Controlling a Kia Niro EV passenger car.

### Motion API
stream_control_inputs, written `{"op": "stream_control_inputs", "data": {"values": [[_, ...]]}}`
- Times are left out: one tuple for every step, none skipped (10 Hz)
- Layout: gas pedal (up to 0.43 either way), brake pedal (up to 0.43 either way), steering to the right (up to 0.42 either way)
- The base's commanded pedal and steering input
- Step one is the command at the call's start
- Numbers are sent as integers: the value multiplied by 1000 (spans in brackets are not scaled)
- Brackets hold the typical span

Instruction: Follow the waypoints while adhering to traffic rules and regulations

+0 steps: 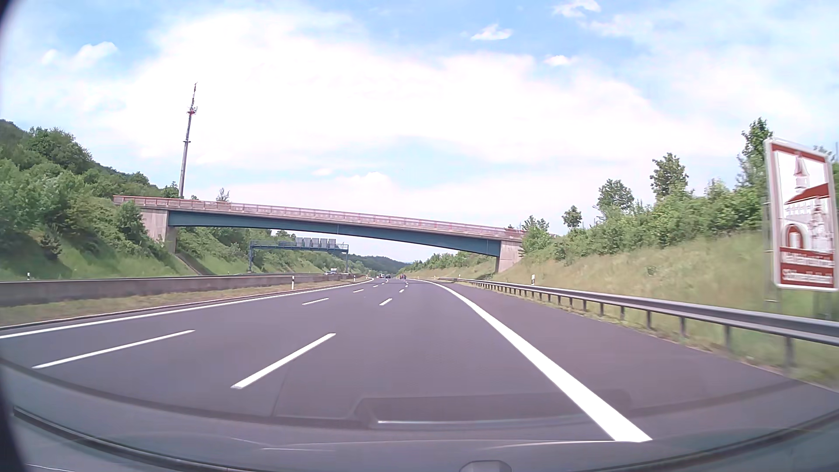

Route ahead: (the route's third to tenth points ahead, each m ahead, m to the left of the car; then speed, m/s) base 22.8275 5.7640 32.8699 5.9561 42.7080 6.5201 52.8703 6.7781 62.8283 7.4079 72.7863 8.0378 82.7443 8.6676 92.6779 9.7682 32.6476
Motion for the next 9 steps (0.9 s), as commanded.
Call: {"op": "stream_control_inputs", "data": {"values": [[240,0,-6],[240,0,-6],[240,0,-6],[240,0,-6],[240,0,-6],[240,0,-6],[240,0,-7],[240,0,-7],[240,0,-6]]}}
